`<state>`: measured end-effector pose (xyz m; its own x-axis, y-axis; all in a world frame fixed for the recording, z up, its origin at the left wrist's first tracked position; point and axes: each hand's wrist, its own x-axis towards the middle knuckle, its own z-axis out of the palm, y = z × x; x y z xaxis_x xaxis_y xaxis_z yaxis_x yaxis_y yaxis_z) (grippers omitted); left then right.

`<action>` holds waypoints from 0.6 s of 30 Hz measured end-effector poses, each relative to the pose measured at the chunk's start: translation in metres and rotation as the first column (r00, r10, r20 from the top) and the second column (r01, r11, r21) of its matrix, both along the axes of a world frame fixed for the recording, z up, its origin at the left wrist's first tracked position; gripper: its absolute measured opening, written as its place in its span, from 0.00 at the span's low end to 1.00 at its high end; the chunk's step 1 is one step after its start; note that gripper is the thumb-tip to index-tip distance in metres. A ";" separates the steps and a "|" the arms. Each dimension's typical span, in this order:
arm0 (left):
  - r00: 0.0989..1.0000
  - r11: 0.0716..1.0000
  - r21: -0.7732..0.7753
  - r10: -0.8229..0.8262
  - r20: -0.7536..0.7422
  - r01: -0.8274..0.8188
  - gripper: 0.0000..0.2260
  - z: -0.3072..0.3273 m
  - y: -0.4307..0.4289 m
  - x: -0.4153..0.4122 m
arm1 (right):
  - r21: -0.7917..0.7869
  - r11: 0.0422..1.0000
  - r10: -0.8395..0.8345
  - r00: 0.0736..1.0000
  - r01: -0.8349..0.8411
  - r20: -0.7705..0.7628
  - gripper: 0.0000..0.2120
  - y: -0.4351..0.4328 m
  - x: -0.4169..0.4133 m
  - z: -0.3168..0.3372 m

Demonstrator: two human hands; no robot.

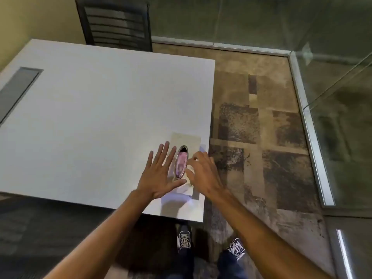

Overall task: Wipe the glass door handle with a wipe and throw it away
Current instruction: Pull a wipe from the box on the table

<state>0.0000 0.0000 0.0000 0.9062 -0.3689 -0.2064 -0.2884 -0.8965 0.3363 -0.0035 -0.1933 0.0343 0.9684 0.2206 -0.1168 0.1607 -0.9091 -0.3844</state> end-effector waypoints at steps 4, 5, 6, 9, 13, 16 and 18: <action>0.996 0.995 0.096 -0.017 -0.089 0.026 0.51 -0.024 0.005 0.006 | -0.134 0.990 0.031 0.999 -0.036 -0.043 0.14 0.016 0.014 -0.015; 0.995 0.994 0.103 -0.028 -0.093 0.038 0.51 -0.030 0.006 0.006 | -0.153 0.987 0.043 0.998 -0.051 -0.050 0.13 0.019 0.016 -0.019; 0.995 0.992 0.113 -0.041 -0.094 0.051 0.52 -0.034 0.006 0.007 | -0.160 0.985 0.056 0.997 -0.063 -0.047 0.12 0.021 0.018 -0.023; 0.993 0.993 0.099 -0.050 -0.106 0.060 0.53 -0.043 0.008 0.009 | -0.187 0.979 0.074 0.996 -0.084 -0.056 0.14 0.025 0.022 -0.031; 0.993 0.994 0.073 -0.070 -0.097 0.077 0.53 -0.051 0.006 0.013 | -0.167 0.980 0.094 0.989 -0.112 -0.112 0.18 0.032 0.031 -0.041; 0.993 0.994 0.065 -0.081 -0.091 0.087 0.52 -0.055 0.005 0.019 | -0.185 0.975 0.105 0.991 -0.120 -0.089 0.19 0.037 0.037 -0.044; 0.991 0.993 0.071 -0.092 -0.097 0.099 0.52 -0.056 0.004 0.022 | -0.232 0.966 0.100 0.993 -0.112 -0.061 0.17 0.042 0.039 -0.044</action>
<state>0.0224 0.0038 -0.0556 0.8433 -0.4327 -0.3186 -0.3442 -0.8903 0.2980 0.0358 -0.1515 -0.0102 0.9328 0.2825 -0.2237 0.2474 -0.9534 -0.1725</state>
